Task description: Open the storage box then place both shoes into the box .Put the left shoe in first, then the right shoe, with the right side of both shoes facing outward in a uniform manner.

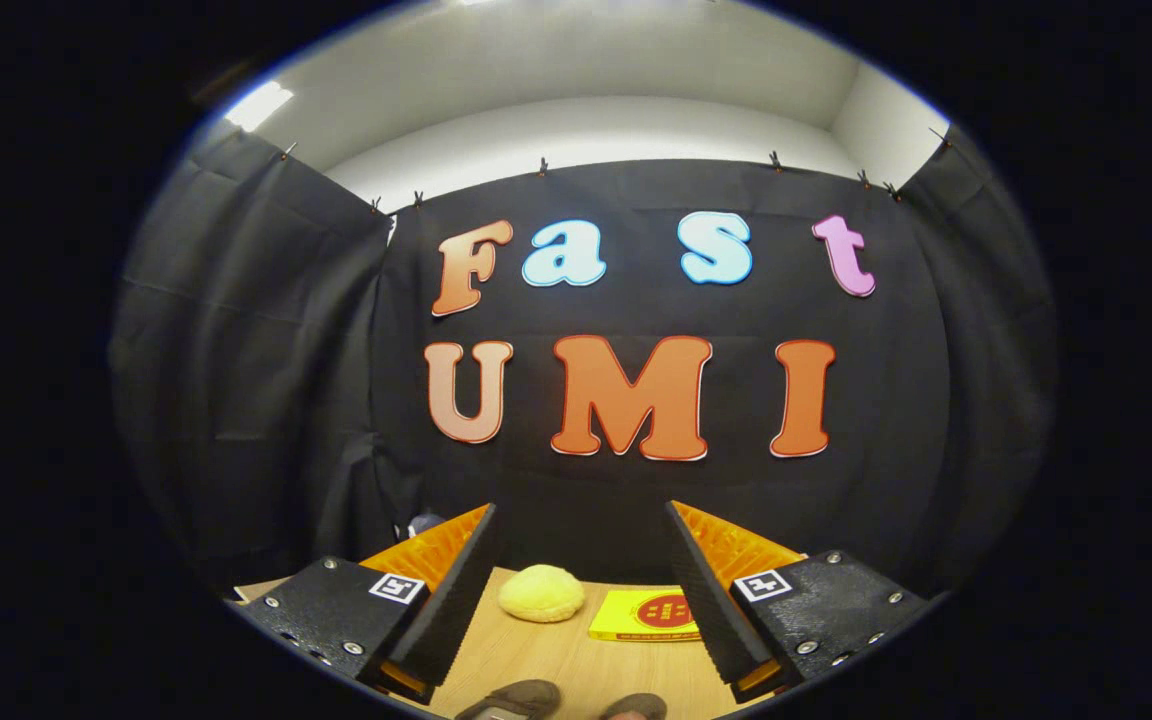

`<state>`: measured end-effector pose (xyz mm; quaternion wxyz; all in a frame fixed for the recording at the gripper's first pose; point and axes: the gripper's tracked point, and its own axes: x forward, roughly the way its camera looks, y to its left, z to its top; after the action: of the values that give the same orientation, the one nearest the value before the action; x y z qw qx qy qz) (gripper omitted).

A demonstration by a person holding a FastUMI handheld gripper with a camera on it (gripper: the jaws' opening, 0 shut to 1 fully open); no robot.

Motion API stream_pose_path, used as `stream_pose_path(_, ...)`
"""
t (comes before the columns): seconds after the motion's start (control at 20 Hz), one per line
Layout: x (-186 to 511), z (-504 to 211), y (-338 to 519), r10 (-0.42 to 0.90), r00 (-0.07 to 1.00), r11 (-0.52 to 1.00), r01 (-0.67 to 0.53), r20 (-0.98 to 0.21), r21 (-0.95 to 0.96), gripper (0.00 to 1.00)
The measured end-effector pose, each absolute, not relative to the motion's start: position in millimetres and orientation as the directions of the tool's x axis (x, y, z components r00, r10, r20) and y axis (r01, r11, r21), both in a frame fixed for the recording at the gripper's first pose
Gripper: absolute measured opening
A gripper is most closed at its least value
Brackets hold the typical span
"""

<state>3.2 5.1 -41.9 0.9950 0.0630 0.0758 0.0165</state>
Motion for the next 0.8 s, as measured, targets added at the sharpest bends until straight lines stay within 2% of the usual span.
stream_pose_path(0.3, 7.9, -105.5, 53.9, 0.189, 0.936, 0.951, -0.100, -0.297, 0.292, 0.96)
stream_pose_path(0.5, -3.4, -169.9, 103.1, 0.292, 0.843, 0.934, -0.150, -0.452, 0.323, 0.96)
stream_pose_path(0.8, -26.1, -221.9, 178.8, 0.476, 0.675, 0.857, -0.209, -0.564, 0.472, 0.98)
